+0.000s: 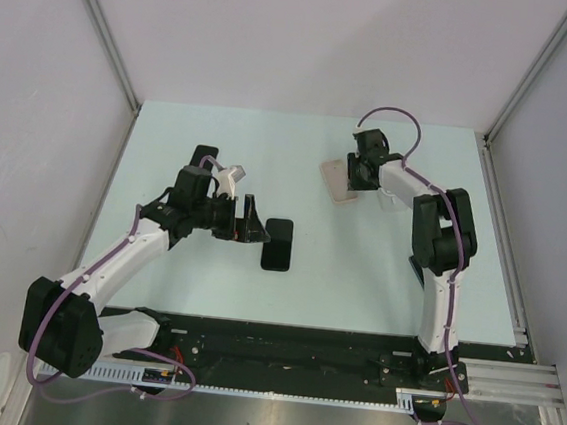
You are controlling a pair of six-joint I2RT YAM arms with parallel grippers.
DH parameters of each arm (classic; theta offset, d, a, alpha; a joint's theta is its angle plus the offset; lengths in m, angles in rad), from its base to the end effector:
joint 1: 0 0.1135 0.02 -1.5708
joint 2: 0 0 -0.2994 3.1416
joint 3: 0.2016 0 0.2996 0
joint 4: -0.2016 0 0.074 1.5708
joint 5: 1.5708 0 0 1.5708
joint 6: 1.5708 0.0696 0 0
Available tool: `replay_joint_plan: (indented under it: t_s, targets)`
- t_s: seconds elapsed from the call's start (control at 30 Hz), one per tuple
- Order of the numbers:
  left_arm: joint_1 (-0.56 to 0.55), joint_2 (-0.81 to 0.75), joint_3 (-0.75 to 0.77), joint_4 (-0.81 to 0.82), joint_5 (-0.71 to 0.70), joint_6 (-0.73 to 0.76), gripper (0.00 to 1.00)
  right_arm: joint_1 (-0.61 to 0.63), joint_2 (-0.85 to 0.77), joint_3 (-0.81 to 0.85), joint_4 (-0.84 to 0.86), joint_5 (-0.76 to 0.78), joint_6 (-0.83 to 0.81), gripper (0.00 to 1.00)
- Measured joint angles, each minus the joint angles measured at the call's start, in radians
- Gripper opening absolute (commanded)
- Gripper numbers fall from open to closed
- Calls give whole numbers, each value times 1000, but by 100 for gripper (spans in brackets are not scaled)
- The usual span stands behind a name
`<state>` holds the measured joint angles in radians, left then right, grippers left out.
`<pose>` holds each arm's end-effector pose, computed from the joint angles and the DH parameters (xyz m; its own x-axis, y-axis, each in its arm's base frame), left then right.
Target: Put the phone into the phone case
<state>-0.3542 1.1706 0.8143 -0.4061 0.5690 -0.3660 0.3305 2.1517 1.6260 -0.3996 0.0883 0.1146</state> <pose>0.2640 -0.1376 0.2515 -0.8402 -0.0107 -0.5421 0.3823 0.6973 -0.6063 0.5265 0.1741 0.1539 -0.7818 -0.1478 -0.6057 -0.1849 0.9828 -0.0012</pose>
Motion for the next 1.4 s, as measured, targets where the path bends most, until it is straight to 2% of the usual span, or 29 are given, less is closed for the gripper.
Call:
replay_joint_plan:
  t_s: [0.23, 0.3, 0.33, 0.4, 0.67, 0.83, 1.03, 1.13, 1.3, 1.4]
  targets:
    - [0, 0, 0, 0, 2, 0, 97, 5, 27, 10, -9, 0, -19, 37]
    - [0, 0, 0, 0, 3, 0, 97, 6, 37, 23, -18, 0, -21, 23]
    - [0, 0, 0, 0, 2, 0, 97, 6, 38, 29, -18, 0, -25, 8]
    - [0, 0, 0, 0, 3, 0, 97, 7, 42, 36, -22, 1, -34, 0]
    - [2, 0, 0, 0, 3, 0, 97, 23, 30, 24, -40, 4, -40, 0]
    - [3, 0, 0, 0, 3, 0, 97, 63, -91, -103, -94, 15, -24, 0]
    - [4, 0, 0, 0, 7, 0, 97, 145, -304, -300, -167, 66, 101, 0]
    - [4, 0, 0, 0, 10, 0, 98, 231, -392, -414, -197, 107, 190, 0]
    - [4, -3, 0, 1, 11, -1, 98, 371, -428, -513, -248, 165, 347, 0]
    - [4, -7, 0, 1, 12, -1, 98, 389, -429, -517, -251, 187, 396, 4]
